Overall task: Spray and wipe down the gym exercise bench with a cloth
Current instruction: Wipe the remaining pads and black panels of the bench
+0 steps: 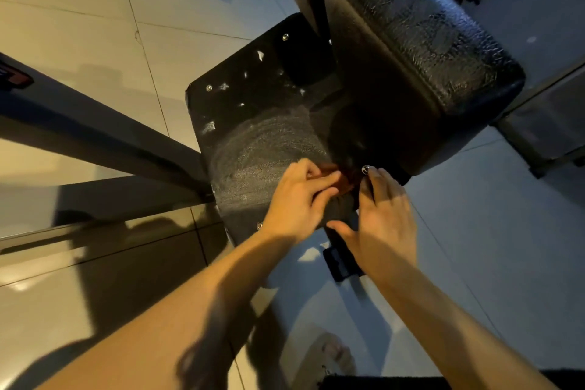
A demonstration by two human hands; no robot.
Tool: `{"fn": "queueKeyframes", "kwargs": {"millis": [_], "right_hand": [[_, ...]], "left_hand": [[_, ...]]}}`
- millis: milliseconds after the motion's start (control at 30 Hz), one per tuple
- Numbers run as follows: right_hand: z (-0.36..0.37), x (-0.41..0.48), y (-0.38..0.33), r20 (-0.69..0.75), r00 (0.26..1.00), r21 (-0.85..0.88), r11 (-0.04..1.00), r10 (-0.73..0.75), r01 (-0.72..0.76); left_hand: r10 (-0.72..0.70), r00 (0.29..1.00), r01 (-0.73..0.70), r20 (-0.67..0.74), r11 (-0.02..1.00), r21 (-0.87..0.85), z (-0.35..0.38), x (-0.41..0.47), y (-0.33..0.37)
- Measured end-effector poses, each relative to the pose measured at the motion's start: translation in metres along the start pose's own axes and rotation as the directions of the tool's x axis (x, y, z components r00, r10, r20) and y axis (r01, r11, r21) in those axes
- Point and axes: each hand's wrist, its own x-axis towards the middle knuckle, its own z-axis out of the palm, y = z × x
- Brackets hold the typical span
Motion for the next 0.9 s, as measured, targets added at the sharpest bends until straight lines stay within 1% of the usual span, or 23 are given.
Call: {"fn": "queueKeyframes", "kwargs": {"millis": [33,67,133,200,233,267,300,333,400,467,500,533,567,633,700,767,800,833,867,900], "right_hand": [[0.002,0.0,0.003,-0.016,1.0,-0.006,1.0,-0.011,0.011],[0.004,0.0,0.005,-0.033,0.999,-0.007,1.0,-0.021,0.021],[0.007,-0.003,0.006,-0.068,0.997,0.013,0.999,-0.029,0.03],[0.01,-0.005,0.004,-0.107,0.994,0.031,0.999,-0.027,0.03],[0.011,-0.006,0.003,-0.119,0.993,0.028,0.999,-0.022,0.025],[0.012,-0.007,0.002,-0.129,0.991,0.025,1.0,-0.015,0.019],[0.014,-0.008,0.001,-0.137,0.991,0.029,1.0,-0.006,0.01],[0.016,-0.009,0.0,-0.142,0.99,0.04,0.999,0.0,0.006],[0.017,-0.009,0.0,-0.151,0.989,0.063,0.998,-0.005,0.014],[0.016,-0.009,0.001,-0.154,0.988,0.058,0.998,-0.02,0.029],[0.016,-0.009,0.002,-0.156,0.987,0.053,0.998,-0.025,0.033],[0.017,-0.009,0.002,-0.167,0.986,0.056,0.998,-0.024,0.034],[0.018,-0.009,0.003,-0.178,0.984,0.065,0.997,-0.021,0.033],[0.02,-0.01,0.001,-0.187,0.982,0.082,0.996,-0.012,0.028],[0.021,-0.01,0.0,-0.175,0.985,0.085,0.996,-0.001,0.016],[0.019,-0.008,-0.002,-0.121,0.992,0.076,0.997,0.023,-0.014],[0.017,-0.006,-0.004,-0.095,0.995,0.067,0.997,0.037,-0.031],[0.016,-0.004,-0.005,-0.077,0.996,0.057,0.997,0.048,-0.044],[0.015,-0.004,-0.005,-0.067,0.996,0.051,0.997,0.053,-0.05],[0.014,-0.004,-0.006,-0.067,0.996,0.049,0.998,0.051,-0.048]], "left_hand": [[-0.016,0.999,0.017,-0.03,1.0,0.024,-0.008,-0.007,-0.013],[-0.067,0.995,0.07,-0.068,0.996,0.047,-0.017,-0.014,-0.029],[-0.203,0.966,0.217,-0.159,0.974,0.071,-0.038,-0.029,-0.062],[-0.351,0.901,0.375,-0.255,0.926,0.048,-0.049,-0.036,-0.084],[-0.412,0.865,0.438,-0.286,0.898,0.03,-0.047,-0.037,-0.084],[-0.444,0.844,0.467,-0.3,0.884,0.002,-0.041,-0.035,-0.075],[-0.429,0.857,0.443,-0.286,0.897,-0.02,-0.032,-0.031,-0.059],[-0.365,0.897,0.368,-0.25,0.929,-0.037,-0.02,-0.027,-0.04],[-0.165,0.979,0.161,-0.116,0.986,-0.047,-0.001,-0.021,-0.003],[-0.021,1.0,0.022,0.022,0.999,-0.03,-0.002,-0.016,0.006],[0.012,0.998,-0.011,0.059,1.0,-0.013,-0.009,-0.017,-0.001],[0.014,0.997,-0.015,0.072,1.0,0.012,-0.018,-0.019,-0.014],[-0.019,0.999,0.016,0.051,0.999,0.041,-0.027,-0.024,-0.029],[-0.168,0.984,0.173,-0.062,0.982,0.073,-0.048,-0.037,-0.063],[-0.319,0.932,0.332,-0.173,0.942,0.05,-0.06,-0.047,-0.086],[-0.445,0.856,0.462,-0.262,0.887,0.005,-0.054,-0.051,-0.085],[-0.462,0.837,0.479,-0.292,0.878,-0.013,-0.045,-0.051,-0.074],[-0.439,0.848,0.455,-0.295,0.89,-0.016,-0.034,-0.049,-0.059],[-0.378,0.886,0.391,-0.27,0.92,-0.006,-0.022,-0.047,-0.041],[-0.293,0.933,0.301,-0.211,0.954,0.005,-0.012,-0.046,-0.023]]}}
